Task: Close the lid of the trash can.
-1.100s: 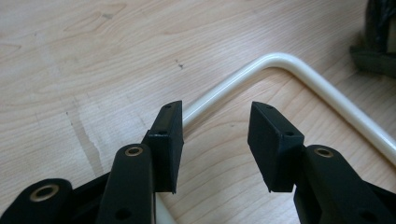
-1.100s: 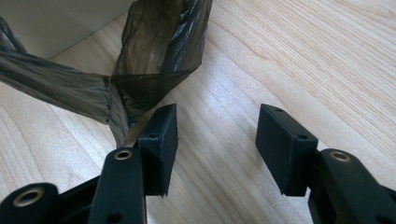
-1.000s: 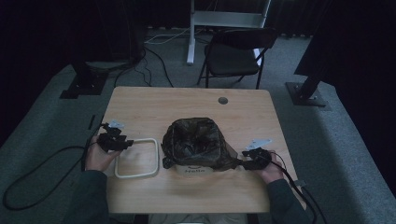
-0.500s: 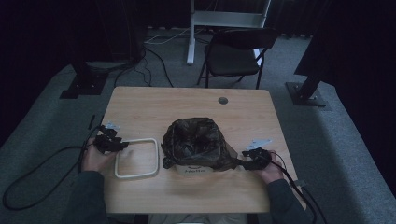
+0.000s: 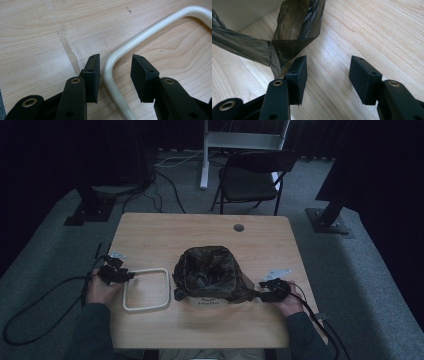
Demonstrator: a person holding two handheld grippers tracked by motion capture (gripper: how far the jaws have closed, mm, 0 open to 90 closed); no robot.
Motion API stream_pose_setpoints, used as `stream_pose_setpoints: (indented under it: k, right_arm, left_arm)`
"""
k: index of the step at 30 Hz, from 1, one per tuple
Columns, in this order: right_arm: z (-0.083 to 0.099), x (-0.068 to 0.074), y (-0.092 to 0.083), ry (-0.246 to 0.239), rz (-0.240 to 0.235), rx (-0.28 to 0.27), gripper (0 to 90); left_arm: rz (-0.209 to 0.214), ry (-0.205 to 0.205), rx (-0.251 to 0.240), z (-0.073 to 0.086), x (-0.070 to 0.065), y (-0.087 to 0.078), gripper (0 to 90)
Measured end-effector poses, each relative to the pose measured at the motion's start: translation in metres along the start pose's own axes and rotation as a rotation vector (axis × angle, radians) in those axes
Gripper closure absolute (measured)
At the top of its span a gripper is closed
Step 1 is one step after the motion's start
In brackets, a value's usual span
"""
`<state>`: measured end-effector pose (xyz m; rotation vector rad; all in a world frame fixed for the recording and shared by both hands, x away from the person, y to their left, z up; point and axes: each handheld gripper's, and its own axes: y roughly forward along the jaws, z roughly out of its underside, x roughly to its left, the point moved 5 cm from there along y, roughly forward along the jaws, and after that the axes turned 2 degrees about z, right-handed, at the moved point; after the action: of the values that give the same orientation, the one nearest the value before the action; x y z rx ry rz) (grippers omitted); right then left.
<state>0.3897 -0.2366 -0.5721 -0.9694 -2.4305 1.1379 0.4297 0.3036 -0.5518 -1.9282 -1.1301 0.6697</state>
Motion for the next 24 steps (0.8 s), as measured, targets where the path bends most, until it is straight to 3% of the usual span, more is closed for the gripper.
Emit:
stream_pose_setpoints:
  k: [6,9,24]
  right_arm:
    - [0.0,-0.0001,0.0,-0.001,0.0,0.0,48.0]
    - [0.0,0.0,0.0,0.0,0.0,0.0,48.0]
    - [0.0,0.0,0.0,-0.001,0.0,0.0,47.9]
  left_arm:
    - [0.003,-0.007,0.013,0.0011,0.0021,0.0046,60.0]
    - [-0.026,0.012,0.042,0.0035,0.003,0.0077,60.0]
    - [-0.018,0.021,0.043,0.0025,0.0048,0.008,61.1]
